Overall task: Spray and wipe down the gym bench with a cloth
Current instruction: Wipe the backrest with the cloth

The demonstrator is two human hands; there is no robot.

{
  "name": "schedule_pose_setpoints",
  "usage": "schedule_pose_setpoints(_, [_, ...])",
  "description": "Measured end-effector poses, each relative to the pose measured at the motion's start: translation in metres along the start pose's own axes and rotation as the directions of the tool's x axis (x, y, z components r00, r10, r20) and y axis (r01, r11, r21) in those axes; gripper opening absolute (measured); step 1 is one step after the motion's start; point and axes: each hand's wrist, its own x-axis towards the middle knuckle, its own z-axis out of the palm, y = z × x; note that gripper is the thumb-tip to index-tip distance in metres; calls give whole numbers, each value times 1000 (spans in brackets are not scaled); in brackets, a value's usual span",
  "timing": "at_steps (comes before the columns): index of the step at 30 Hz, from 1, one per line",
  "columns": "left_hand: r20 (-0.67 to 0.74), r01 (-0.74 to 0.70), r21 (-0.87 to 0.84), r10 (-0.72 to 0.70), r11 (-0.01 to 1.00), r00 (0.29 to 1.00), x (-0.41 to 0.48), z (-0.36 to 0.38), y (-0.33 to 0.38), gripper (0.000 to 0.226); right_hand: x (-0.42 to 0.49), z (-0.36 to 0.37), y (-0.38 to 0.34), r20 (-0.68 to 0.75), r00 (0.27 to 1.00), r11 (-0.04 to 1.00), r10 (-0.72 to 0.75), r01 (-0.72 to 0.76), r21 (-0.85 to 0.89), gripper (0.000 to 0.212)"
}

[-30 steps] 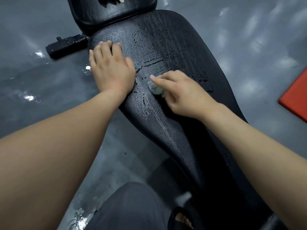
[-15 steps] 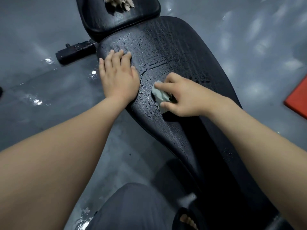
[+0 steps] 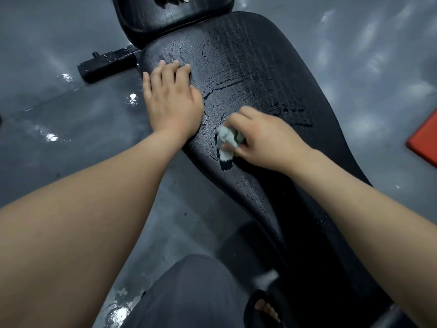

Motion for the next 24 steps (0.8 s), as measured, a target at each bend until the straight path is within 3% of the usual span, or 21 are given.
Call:
schedule_pose_setpoints(2, [9, 2, 4, -2, 1000, 1000, 0, 0, 0, 53, 3, -2, -1, -50, 998, 998, 47, -49, -28, 44])
schedule_pose_setpoints(7, [4, 1, 19, -1, 1000, 1000, -2, -1, 2, 54, -9, 0, -12, 80, 979, 970, -187, 171, 175, 34])
schedule_pose_setpoints(11, [-1, 11, 13, -11, 1000, 1000, -1, 0, 2, 54, 2, 4, -16, -28, 997, 997, -77, 78, 29, 34])
schedule_pose_setpoints(13, [0, 13, 17, -13, 1000, 1000, -1, 0, 1, 54, 8, 7, -25, -47, 999, 998, -27, 29, 57, 35])
schedule_pose_setpoints(17, [-3, 5, 12, -5, 1000, 1000, -2, 1, 2, 54, 1, 0, -18, 169, 970, 962, -176, 133, 239, 21])
schedule_pose_setpoints(20, [-18, 10, 8, -10, 1000, 1000, -1, 2, 0, 54, -1, -11, -7, 345, 919, 966, -191, 114, 230, 31])
schedule_pose_setpoints(24, [-3, 20, 5, -19, 1000, 1000, -1, 1, -1, 53, 7, -6, -21, 204, 975, 987, -85, 53, 155, 34])
